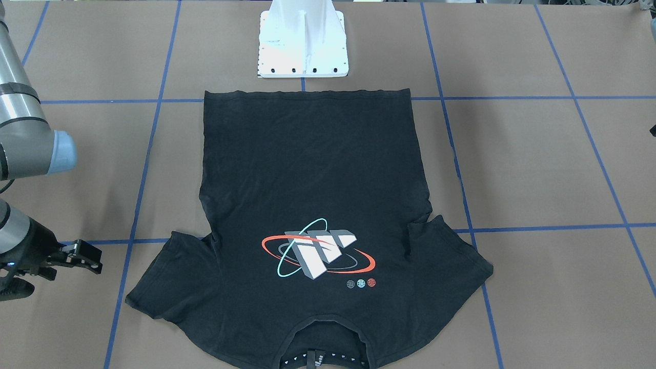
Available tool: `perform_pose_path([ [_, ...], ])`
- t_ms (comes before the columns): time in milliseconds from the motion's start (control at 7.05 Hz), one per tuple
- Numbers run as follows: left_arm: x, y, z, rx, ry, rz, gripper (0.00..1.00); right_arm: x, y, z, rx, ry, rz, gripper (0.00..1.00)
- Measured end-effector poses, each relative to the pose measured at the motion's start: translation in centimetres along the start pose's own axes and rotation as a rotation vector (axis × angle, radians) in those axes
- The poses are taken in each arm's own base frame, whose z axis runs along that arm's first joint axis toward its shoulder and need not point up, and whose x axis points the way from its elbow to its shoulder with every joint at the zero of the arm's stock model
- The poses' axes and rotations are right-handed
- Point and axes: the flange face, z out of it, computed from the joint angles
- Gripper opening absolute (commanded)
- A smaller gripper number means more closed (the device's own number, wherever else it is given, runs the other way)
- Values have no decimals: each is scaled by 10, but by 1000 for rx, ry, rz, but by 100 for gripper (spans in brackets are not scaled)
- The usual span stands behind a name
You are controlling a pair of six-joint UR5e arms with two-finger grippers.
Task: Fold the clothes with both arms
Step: 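Move the right gripper to the sleeve nearest it and grasp it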
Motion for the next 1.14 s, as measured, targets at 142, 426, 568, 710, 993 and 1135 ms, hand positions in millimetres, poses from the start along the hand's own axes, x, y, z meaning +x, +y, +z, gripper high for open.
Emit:
perform_pose_path([
  [142, -2, 1, 1, 3, 1, 4, 100, -8, -5, 6, 29, -14, 15, 95],
  [426, -5, 3, 4, 1, 1, 1, 100, -22, -6, 15, 66, -48, 83, 95],
  [568, -5, 3, 4, 0, 1, 0, 100, -36, -1, 26, 94, -38, 103, 88],
  [710, -6, 4, 4, 0, 1, 0, 100, -53, 6, 42, 151, -4, 111, 84],
  [993, -6, 4, 4, -1, 1, -1, 100, -73, 14, 56, 235, 18, 113, 81],
  [1135, -6, 4, 4, -1, 1, -1, 100, -77, 13, 58, 247, 19, 110, 78],
])
